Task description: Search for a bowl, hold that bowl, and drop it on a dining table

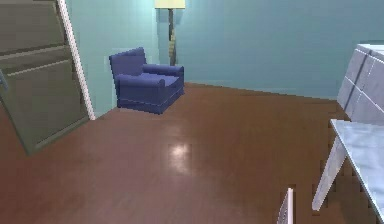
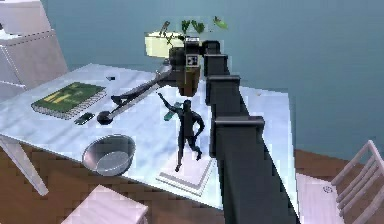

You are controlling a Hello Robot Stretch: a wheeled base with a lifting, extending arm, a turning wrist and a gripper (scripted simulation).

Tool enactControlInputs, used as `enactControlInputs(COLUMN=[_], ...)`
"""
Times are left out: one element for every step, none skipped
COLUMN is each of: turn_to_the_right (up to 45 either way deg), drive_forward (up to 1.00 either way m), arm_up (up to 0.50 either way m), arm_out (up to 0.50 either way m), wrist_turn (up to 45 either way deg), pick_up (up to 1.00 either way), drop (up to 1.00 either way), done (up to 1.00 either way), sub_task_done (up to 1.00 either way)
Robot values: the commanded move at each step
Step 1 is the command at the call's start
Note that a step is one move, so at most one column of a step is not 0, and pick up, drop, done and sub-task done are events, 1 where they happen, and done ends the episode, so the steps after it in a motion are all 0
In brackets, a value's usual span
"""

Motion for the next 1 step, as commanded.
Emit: enactControlInputs(turn_to_the_right=[0.0], drive_forward=[0.00], arm_up=[0.00], arm_out=[0.00], wrist_turn=[0.0], pick_up=[0.00], drop=[0.00], done=[1.00], sub_task_done=[0.00])
